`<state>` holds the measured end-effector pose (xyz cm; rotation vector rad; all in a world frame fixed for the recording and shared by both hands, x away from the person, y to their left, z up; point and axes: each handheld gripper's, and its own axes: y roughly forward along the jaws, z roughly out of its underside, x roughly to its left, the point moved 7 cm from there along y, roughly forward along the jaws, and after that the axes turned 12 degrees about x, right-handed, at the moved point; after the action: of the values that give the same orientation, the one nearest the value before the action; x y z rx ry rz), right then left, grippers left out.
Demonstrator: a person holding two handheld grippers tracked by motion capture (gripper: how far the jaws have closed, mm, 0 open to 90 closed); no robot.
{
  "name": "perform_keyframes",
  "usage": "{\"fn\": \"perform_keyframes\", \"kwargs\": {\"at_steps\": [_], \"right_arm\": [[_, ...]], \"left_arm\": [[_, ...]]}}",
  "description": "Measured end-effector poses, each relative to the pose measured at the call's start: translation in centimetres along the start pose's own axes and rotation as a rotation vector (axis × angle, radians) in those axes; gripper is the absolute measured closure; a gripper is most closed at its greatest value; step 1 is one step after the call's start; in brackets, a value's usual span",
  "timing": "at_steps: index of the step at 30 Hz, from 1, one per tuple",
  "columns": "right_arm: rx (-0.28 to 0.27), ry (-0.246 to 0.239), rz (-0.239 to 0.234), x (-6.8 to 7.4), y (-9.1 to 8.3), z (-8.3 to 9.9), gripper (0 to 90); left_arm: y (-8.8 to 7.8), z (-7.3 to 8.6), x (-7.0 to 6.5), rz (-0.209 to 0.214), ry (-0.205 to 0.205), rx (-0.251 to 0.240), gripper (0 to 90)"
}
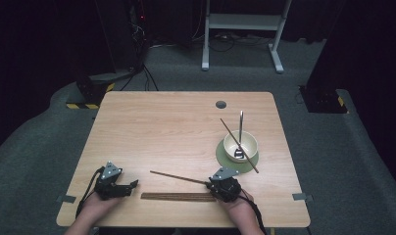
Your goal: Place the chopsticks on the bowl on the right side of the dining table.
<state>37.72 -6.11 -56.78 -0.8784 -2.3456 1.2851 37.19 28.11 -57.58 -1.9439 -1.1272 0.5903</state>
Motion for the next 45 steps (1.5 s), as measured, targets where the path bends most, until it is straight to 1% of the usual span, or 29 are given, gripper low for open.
{"fn": "perform_keyframes", "kwargs": {"at_steps": [5,7,9,12,16,18,20,23,25,30,34,35,45], "right_arm": [[-0.005,-0.029,0.009,0.0,0.0,0.0,77.8],[0.000,-0.020,0.011,0.0,0.0,0.0,80.3],[0.001,-0.021,0.020,-0.1,0.0,0.0,82.9],[0.000,-0.015,0.032,-0.3,0.0,0.0,83.2],[-0.008,-0.011,0.029,-0.4,0.0,0.1,82.7],[-0.014,-0.005,0.045,-0.5,0.0,0.1,76.9],[-0.017,0.011,0.032,-0.6,0.0,0.1,76.7],[-0.024,0.005,0.025,-0.6,0.1,0.1,79.3],[-0.025,0.003,0.022,-0.5,0.1,0.1,83.2],[-0.017,-0.011,0.036,-0.5,0.1,0.0,84.1],[-0.006,-0.010,0.058,-0.6,-0.1,0.0,84.1],[-0.010,0.001,0.057,-0.6,-0.3,0.0,84.2],[-0.100,0.019,0.081,-1.1,-3.0,-0.5,84.1]], "left_arm": [[0.0,0.0,0.0,0.000,0.000,-0.001,16.5],[0.0,0.0,0.0,0.000,0.000,0.000,16.5],[0.0,0.0,0.0,0.000,-0.001,-0.001,16.5],[0.0,0.0,0.0,0.000,0.000,0.000,16.5],[0.0,0.0,0.0,0.000,0.000,0.000,16.5],[0.0,0.0,0.0,-0.001,-0.001,0.000,16.5],[0.0,0.0,0.0,-0.001,-0.002,0.000,16.6],[0.0,0.0,0.0,0.000,-0.002,-0.001,16.6],[0.0,0.0,0.0,0.000,-0.002,-0.001,16.6],[0.0,0.0,0.0,0.003,-0.001,0.000,16.6],[0.1,-0.1,0.0,0.004,0.002,-0.002,16.6],[0.1,-0.1,0.0,0.004,0.002,-0.002,16.6],[0.1,-0.1,0.0,0.006,0.003,-0.002,16.6]]}}
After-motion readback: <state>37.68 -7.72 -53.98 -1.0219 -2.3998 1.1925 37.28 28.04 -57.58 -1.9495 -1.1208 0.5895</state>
